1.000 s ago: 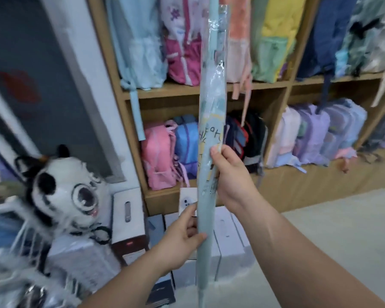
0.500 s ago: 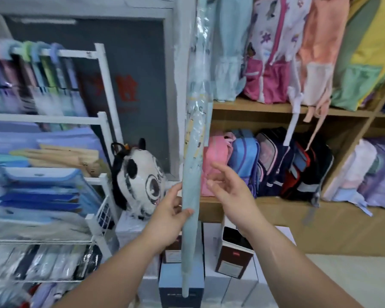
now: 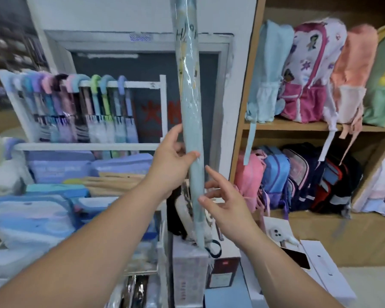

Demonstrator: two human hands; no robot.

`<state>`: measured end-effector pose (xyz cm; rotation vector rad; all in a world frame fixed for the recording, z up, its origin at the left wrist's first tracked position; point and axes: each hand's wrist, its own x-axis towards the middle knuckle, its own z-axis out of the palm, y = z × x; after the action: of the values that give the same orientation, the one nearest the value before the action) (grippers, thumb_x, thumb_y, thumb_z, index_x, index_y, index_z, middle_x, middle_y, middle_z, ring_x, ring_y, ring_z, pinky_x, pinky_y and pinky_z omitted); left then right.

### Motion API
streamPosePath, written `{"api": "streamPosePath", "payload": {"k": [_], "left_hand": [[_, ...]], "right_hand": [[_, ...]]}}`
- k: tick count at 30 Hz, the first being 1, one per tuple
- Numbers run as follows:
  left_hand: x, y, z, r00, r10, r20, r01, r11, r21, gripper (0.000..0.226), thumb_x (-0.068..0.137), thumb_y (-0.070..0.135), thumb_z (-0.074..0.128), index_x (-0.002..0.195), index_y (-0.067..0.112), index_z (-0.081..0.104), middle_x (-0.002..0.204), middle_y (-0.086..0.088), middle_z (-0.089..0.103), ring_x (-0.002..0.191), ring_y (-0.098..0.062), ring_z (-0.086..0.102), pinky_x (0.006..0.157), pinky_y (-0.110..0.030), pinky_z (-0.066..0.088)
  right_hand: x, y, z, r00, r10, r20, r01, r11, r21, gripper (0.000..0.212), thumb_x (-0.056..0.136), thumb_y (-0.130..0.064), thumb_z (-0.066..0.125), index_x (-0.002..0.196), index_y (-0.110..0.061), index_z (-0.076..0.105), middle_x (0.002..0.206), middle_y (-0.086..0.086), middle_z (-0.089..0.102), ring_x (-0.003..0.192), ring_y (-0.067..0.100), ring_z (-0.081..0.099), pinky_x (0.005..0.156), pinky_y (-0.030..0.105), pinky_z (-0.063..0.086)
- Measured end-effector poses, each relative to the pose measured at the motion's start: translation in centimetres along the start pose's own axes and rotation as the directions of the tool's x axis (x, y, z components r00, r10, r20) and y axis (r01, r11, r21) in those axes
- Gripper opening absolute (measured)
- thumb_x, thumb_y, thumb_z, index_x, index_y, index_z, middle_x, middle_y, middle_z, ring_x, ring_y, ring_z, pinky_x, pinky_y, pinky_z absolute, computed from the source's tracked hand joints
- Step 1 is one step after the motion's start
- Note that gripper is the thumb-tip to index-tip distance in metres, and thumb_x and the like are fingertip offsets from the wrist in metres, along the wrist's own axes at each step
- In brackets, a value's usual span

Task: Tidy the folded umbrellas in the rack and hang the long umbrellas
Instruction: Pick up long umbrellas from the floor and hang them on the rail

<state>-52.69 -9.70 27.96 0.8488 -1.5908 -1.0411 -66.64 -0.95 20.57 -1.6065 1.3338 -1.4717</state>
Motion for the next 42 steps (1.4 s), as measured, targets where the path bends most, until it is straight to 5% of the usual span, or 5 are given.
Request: {"api": "streamPosePath", "payload": {"k": [13,20,26,34,42], "left_hand": [[11.6,5.2,-6.8,0.987,0.126,-0.099,-0.129,0.991,-0.023,0.058,0.093,0.002,0.068,0.138,0.034,0.052,0.086,-0.002,0.077,0.08,-0.021,0.076,0.071,-0.052,0.063],[16.3,5.7,-9.7,0.985,0.171,0.007,-0.171,0.984,0.046,0.079,0.098,0.001,0.061,0.152,0.051,0.032,0.123,0.004,0.07,0.101,-0.024,0.073,0.081,-0.046,0.063],[19.5,4.6,-11.5,0.986,0.163,0.036,-0.167,0.968,0.19,0.081,0.099,0.001,0.059,0.153,0.052,0.028,0.113,0.008,0.073,0.093,-0.018,0.076,0.065,-0.034,0.059],[26.0,4.9,-15.4,0.971,0.237,-0.02,-0.23,0.957,0.179,0.084,0.095,-0.006,0.059,0.152,0.05,0.033,0.109,0.0,0.074,0.086,-0.034,0.07,0.072,-0.047,0.064],[31.1,6.5,-20.3,0.958,0.285,0.044,-0.287,0.955,0.075,0.086,0.095,-0.01,0.054,0.15,0.053,0.033,0.117,0.002,0.071,0.094,-0.021,0.076,0.077,-0.05,0.064]], "right_hand": [[14.5,-2.7,4.9,0.98,-0.197,-0.002,0.197,0.98,-0.032,0.067,0.093,-0.014,0.067,0.139,-0.056,0.044,0.098,-0.01,0.065,0.083,0.011,0.062,0.075,0.026,0.056],[23.3,-3.4,5.5,0.941,-0.336,0.043,0.334,0.941,0.05,0.067,0.094,-0.01,0.065,0.147,-0.043,0.042,0.106,0.0,0.063,0.086,0.021,0.059,0.078,0.023,0.053],[29.8,-4.5,6.8,0.93,-0.365,0.027,0.363,0.929,0.067,0.068,0.094,-0.01,0.065,0.147,-0.046,0.04,0.102,-0.003,0.063,0.088,0.029,0.062,0.081,0.04,0.059],[35.6,-7.8,10.0,0.919,-0.394,-0.027,0.39,0.916,-0.09,0.068,0.094,-0.012,0.065,0.149,-0.042,0.038,0.096,-0.007,0.062,0.075,0.013,0.062,0.071,0.032,0.06],[40.3,-12.5,13.7,0.907,-0.403,-0.125,0.351,0.885,-0.304,0.078,0.093,-0.016,0.066,0.147,-0.057,0.027,0.091,-0.01,0.063,0.069,0.01,0.061,0.071,0.035,0.06]]}}
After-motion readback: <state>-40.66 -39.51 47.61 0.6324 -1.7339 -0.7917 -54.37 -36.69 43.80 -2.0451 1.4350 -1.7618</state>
